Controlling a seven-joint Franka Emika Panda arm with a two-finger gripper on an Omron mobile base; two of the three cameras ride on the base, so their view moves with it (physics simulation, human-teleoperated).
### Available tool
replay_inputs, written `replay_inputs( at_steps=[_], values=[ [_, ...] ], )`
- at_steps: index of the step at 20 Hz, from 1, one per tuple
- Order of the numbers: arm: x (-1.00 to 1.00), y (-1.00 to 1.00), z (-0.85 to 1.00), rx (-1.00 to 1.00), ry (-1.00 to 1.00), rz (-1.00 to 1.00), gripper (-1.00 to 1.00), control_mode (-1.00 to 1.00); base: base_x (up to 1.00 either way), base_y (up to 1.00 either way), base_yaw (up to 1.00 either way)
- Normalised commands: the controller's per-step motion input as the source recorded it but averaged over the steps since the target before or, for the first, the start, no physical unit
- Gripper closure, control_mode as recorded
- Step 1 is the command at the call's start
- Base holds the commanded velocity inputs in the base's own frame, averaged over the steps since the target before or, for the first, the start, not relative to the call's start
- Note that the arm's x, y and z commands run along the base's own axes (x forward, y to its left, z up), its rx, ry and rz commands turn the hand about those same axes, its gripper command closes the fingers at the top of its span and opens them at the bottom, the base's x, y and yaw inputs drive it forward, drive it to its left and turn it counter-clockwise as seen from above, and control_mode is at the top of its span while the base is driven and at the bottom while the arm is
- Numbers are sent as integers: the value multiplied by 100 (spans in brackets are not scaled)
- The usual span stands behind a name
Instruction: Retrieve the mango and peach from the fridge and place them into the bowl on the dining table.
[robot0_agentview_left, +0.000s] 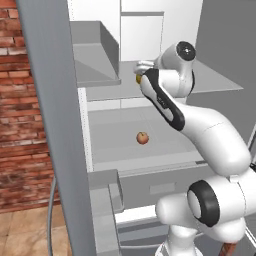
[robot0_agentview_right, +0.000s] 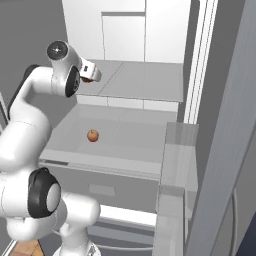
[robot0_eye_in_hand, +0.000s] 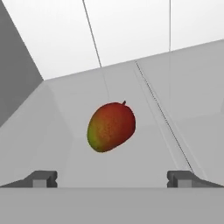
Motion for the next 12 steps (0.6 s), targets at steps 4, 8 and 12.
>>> replay_inputs(
  at_steps=[4,8,12],
  values=[
    [30,4,0,0,2,-6,-100,-100,0,0,0],
    [23,1,0,0,6,-4,-100,-100,0,0,0],
    [24,0,0,0,11,-4,-100,-100,0,0,0]
  ],
)
